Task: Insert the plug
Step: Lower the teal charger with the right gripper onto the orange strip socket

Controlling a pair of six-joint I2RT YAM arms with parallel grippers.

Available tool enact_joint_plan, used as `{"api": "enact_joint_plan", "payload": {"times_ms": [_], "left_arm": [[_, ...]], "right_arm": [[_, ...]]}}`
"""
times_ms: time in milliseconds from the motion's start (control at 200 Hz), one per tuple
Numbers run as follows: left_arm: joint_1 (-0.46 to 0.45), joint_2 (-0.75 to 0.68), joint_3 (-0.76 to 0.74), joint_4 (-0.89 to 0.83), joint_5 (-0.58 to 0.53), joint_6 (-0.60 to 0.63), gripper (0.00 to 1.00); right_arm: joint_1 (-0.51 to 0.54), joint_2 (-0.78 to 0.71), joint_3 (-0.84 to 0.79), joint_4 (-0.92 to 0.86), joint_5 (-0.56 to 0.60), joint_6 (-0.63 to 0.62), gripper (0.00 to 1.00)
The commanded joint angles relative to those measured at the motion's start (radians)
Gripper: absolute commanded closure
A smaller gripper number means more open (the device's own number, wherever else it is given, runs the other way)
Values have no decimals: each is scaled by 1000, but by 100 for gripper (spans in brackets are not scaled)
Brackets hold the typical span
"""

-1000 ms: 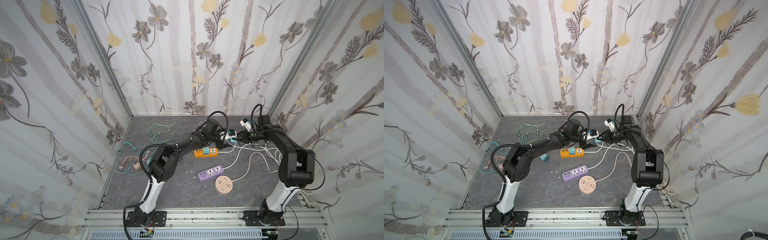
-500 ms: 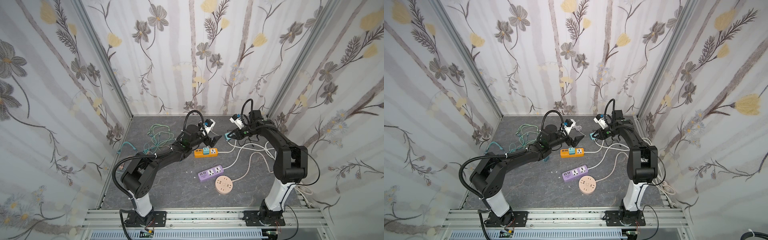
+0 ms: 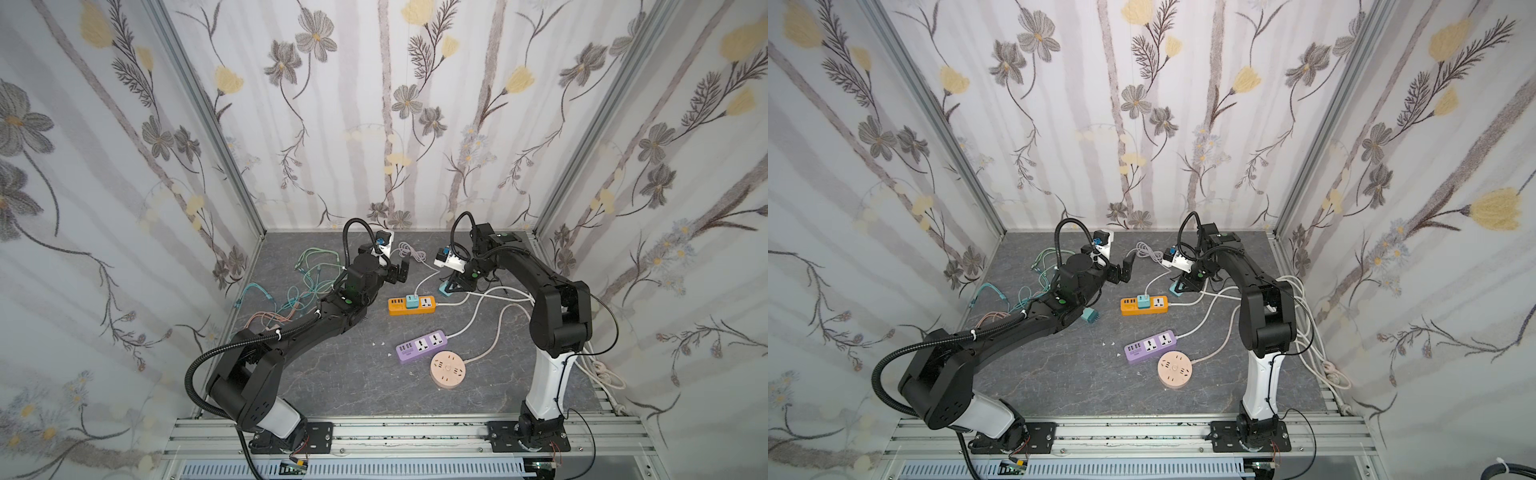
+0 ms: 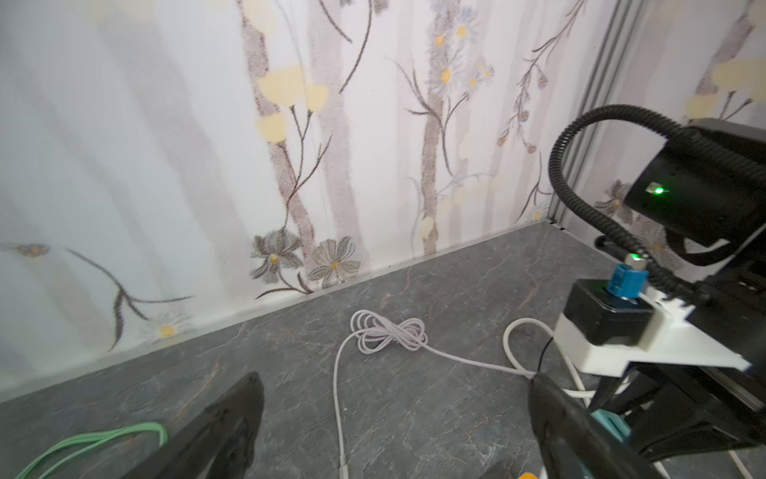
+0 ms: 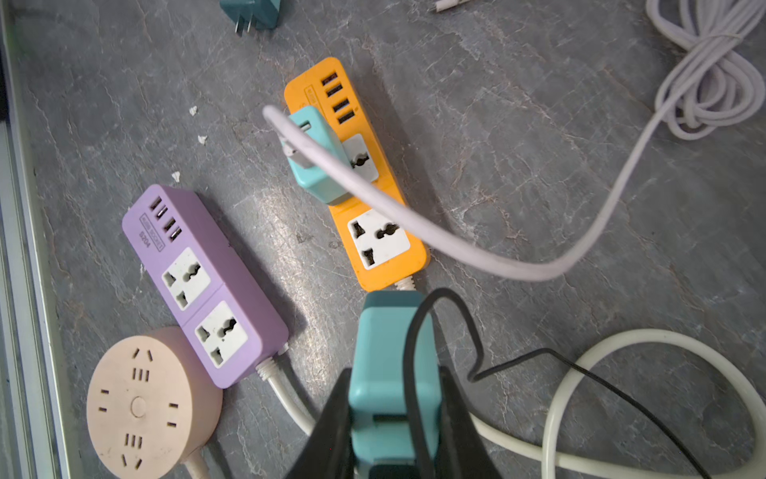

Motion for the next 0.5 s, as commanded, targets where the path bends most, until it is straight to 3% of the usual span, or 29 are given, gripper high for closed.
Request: {"api": "enact_joint_plan", "payload": {"times_ms": [0,495], "left_arm": [[13,-27,-23,-60,-102,-54,0],[47,-83,-91,-119,-133,-80,0]], "right_arm": [[33,13,14,-34,49,-121,99],[156,96,122,-85,183,-218,99]]}}
